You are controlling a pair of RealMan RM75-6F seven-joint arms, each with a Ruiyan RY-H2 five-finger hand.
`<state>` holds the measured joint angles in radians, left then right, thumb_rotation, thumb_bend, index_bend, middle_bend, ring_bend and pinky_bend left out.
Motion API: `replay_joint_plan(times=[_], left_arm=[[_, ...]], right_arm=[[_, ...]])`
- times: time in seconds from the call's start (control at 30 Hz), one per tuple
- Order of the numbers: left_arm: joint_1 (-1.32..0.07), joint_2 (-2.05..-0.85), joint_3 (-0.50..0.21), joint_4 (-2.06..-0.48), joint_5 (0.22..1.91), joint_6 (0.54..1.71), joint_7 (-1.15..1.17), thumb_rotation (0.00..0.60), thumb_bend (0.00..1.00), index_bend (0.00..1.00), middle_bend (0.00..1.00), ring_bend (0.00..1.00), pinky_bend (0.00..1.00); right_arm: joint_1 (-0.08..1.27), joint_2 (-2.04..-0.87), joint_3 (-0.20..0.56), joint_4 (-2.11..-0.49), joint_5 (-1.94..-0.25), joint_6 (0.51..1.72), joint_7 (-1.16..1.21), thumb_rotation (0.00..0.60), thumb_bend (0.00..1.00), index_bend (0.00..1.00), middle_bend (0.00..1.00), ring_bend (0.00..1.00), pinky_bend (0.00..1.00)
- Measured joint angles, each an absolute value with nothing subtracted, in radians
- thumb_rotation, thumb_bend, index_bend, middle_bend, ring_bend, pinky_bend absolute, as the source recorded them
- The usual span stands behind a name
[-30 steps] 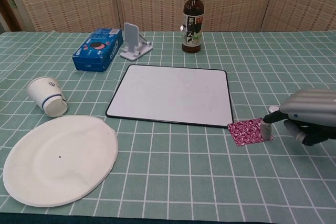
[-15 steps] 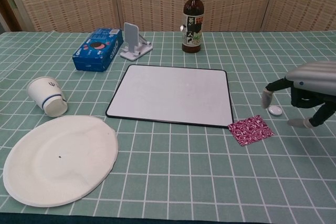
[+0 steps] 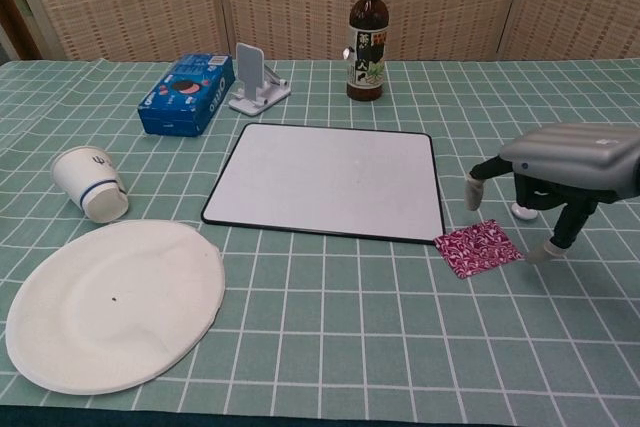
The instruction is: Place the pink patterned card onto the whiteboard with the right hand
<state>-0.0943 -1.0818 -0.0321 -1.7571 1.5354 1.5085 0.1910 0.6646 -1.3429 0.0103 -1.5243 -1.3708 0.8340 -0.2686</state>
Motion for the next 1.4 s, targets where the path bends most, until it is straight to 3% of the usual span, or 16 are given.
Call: replay_joint_plan(times=[0.97, 1.4], left_arm=[[-0.093, -1.09, -0.032, -1.731, 1.526, 1.502, 0.168, 0.6, 0.29, 0.19, 0.11, 0.12, 0.05], [-0.094, -1.092, -0.033, -1.729, 1.524, 1.498, 0.168, 0.6, 0.29, 0.19, 0.11, 0.12, 0.05]], right_arm=[[0.697, -1.42, 0.013, -1.447, -1.262, 0.789, -0.38, 0.6, 0.08, 0.33, 0.97, 1.0, 0.96], [0.702, -1.427, 0.012, -1.439, -1.248, 0.786, -0.389, 0.6, 0.15, 0.37, 0.97, 1.0, 0.96]])
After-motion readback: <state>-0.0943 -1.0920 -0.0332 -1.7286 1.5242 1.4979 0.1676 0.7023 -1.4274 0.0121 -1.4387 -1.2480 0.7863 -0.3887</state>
